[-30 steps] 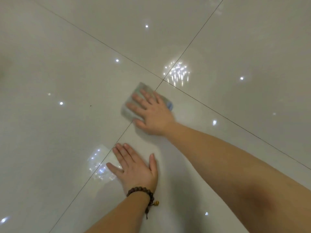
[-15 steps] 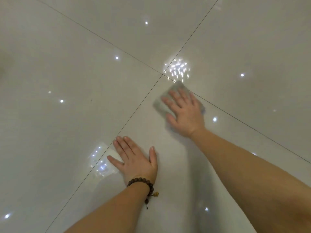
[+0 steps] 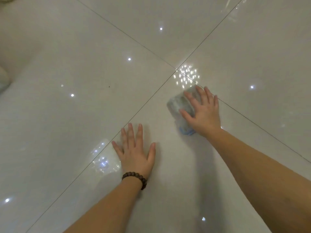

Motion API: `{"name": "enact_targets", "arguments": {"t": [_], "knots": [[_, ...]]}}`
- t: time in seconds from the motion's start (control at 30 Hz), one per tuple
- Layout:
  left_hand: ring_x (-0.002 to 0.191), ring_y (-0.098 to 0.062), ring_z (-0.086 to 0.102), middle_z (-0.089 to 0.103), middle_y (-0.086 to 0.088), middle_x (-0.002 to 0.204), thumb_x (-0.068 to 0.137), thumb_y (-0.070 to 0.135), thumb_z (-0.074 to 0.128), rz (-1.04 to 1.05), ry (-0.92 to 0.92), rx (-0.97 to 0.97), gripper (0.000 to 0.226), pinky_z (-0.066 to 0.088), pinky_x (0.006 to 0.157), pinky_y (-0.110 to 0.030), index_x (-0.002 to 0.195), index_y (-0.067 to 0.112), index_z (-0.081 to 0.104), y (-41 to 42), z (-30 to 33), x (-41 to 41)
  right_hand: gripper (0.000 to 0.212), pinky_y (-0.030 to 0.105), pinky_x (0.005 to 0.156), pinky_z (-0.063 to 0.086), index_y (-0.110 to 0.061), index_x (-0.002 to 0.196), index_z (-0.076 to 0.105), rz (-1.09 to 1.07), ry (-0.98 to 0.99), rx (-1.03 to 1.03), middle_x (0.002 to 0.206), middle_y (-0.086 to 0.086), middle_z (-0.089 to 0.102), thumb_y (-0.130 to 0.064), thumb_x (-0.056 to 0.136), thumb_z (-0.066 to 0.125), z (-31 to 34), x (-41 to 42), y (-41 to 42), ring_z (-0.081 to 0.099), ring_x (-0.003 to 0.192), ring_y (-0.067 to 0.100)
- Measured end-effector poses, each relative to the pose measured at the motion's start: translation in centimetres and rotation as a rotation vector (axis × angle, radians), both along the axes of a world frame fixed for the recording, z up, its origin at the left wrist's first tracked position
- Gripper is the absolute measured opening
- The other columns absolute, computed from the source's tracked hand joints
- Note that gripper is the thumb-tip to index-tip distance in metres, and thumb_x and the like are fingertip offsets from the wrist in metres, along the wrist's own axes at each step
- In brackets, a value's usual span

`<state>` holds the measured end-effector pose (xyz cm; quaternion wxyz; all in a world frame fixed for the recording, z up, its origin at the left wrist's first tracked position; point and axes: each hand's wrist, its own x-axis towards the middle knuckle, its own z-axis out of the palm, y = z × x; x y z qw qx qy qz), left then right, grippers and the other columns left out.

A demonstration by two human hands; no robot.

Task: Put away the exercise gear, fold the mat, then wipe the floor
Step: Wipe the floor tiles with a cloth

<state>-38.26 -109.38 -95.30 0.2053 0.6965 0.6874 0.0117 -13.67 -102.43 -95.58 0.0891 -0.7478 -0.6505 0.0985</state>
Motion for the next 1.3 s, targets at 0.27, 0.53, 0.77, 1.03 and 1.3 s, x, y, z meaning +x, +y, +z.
{"name": "enact_targets", "arguments": {"t": [0.27,0.53,0.77,1.03,1.3], "knots": [[0.144,-0.023,-0.027,-0.017,0.000,0.158,0.087,0.072,0.010,-0.049,0.223,-0.100,0.078,-0.016,0.109,-0.063,0.151,0.030,-0.006,-2.3,-1.0,-5.1,0.058,0.056,0.115,0.008,-0.040,0.142,0.036,0.634,0.006,-0.090,0.156,-0.001,0.025,-0.057,0.087,0.028,-0.9,-16.3,-1.6,0.010,0.145,0.033],[0.145,-0.026,-0.024,-0.019,-0.001,0.158,0.086,0.075,-0.001,-0.076,0.233,-0.090,0.079,-0.013,0.108,-0.066,0.150,0.031,-0.017,-2.2,-1.4,-5.6,0.060,0.054,0.116,0.007,-0.031,0.146,0.031,-0.252,0.009,-0.108,0.158,0.007,0.018,-0.043,0.088,0.025,0.0,-10.2,2.9,0.011,0.144,0.036],[0.146,-0.029,-0.020,-0.017,-0.003,0.159,0.086,0.075,-0.002,-0.115,0.239,-0.084,0.081,-0.010,0.109,-0.068,0.150,0.029,-0.015,-2.2,-1.7,-5.6,0.056,0.051,0.115,0.017,-0.032,0.140,0.042,0.144,0.014,-0.042,0.153,0.003,0.033,-0.046,0.087,0.033,-0.4,-7.2,-3.5,0.022,0.143,0.030],[0.142,-0.031,-0.029,-0.026,-0.005,0.157,0.084,0.076,-0.005,-0.123,0.240,-0.145,0.082,-0.005,0.106,-0.072,0.144,0.028,-0.031,-2.1,-1.0,-5.7,0.073,0.048,0.116,0.000,-0.050,0.146,0.008,-0.234,0.036,-0.259,0.160,-0.002,-0.005,-0.074,0.079,0.021,2.6,-3.1,-8.7,-0.005,0.147,0.023],[0.142,-0.028,-0.029,-0.025,-0.003,0.157,0.083,0.079,0.002,-0.125,0.168,-0.092,0.088,-0.012,0.107,-0.069,0.149,0.026,-0.022,-2.3,-1.1,-5.9,0.063,0.054,0.116,-0.005,-0.031,0.150,0.019,-0.275,-0.047,-0.234,0.161,0.005,-0.001,-0.050,0.090,0.025,0.3,-4.7,-1.6,-0.007,0.147,0.027]]}}
